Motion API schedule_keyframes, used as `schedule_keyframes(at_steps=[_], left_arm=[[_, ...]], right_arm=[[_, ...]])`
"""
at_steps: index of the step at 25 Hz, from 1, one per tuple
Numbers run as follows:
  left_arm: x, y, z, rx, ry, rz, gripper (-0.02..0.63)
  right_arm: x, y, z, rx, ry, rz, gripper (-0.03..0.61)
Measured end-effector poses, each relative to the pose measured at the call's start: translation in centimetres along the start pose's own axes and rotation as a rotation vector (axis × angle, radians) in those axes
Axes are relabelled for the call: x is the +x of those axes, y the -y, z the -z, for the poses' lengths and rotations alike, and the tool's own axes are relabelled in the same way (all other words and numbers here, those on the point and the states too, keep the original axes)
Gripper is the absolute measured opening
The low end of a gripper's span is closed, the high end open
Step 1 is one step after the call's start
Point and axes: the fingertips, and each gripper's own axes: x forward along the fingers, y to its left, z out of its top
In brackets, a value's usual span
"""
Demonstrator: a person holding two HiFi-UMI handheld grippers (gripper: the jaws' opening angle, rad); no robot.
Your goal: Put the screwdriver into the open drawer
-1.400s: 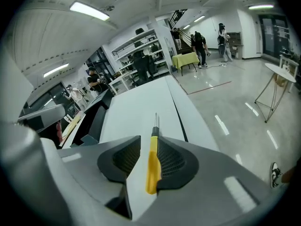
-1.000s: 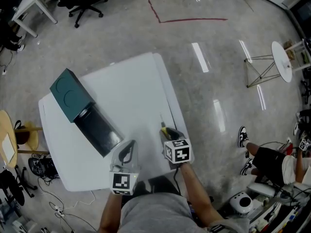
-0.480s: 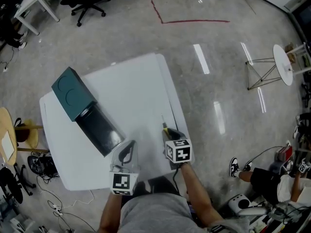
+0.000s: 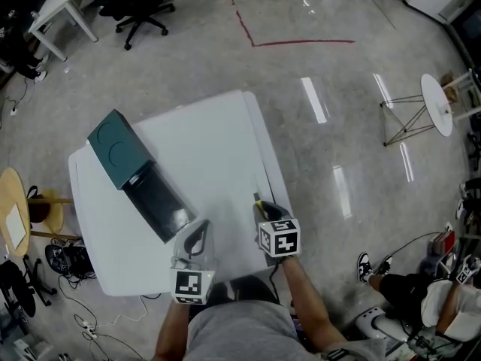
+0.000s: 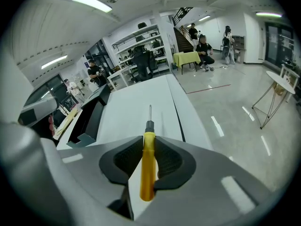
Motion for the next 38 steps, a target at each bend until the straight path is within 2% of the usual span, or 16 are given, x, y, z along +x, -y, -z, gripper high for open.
schedule_keyframes(at_steps=[12,26,38], left_arm=[[-3.0,-0.2,-2.2,0.026,0.072,-0.042,0.011],[-8.0,-1.3,-4.6,0.053,0.158,-0.115,0.011],[-11.0,-4.3,-4.5,0.035,0.195,-0.173,0.011]], right_arm=[[-4.1,-3.2,-2.7,-0.057,0.1,-0.035,0.081],[-9.2,-8.5,-4.2,-0.132,0.203,-0.091,0.081],[-10.5,-14.4,-5.3,-0.2,0.25,-0.15,0.08]])
